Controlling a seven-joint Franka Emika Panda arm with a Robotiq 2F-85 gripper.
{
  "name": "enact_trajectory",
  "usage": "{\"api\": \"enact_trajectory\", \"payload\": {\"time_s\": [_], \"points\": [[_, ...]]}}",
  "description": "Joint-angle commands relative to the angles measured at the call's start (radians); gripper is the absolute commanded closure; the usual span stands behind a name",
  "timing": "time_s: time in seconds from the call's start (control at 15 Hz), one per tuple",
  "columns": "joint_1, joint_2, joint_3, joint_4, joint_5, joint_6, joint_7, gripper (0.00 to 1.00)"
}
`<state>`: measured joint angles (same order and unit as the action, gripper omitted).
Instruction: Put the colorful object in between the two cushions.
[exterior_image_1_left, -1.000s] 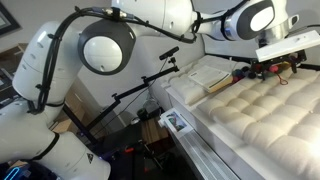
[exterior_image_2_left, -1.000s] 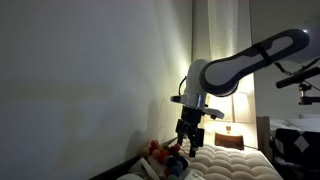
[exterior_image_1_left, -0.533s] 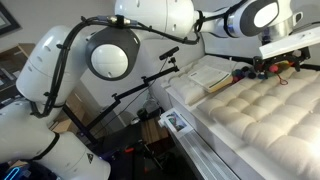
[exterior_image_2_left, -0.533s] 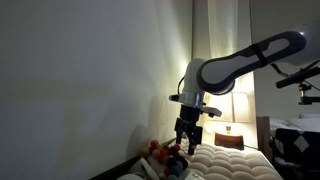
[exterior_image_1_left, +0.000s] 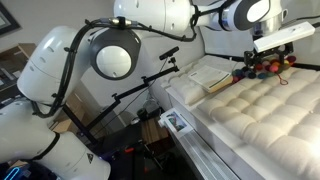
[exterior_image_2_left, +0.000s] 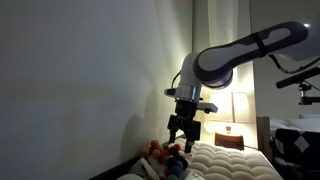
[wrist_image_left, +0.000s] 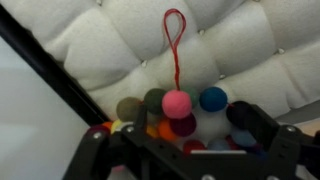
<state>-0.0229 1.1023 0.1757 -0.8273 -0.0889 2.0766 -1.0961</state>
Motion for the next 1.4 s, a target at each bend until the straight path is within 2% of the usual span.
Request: {"api": "enact_trajectory", "payload": {"time_s": [0.0, 0.4, 0.47, 0.6, 1.13, 1.33], "points": [[0.017, 0.029, -0.016, 0.067, 0.019, -0.059, -0.023, 0.00], [0.022, 0.052, -0.043, 0.101, 0.010, -0.070, -0.003, 0.00], [0.015, 0.054, -0.033, 0.099, -0.008, -0.063, 0.005, 0.25], [0.014, 0.062, -0.035, 0.109, -0.010, -0.067, 0.006, 0.34], [0.016, 0.075, -0.052, 0.126, -0.020, -0.072, 0.010, 0.97], [0.030, 0.060, -0.065, 0.115, -0.040, -0.057, 0.013, 1.00]]}}
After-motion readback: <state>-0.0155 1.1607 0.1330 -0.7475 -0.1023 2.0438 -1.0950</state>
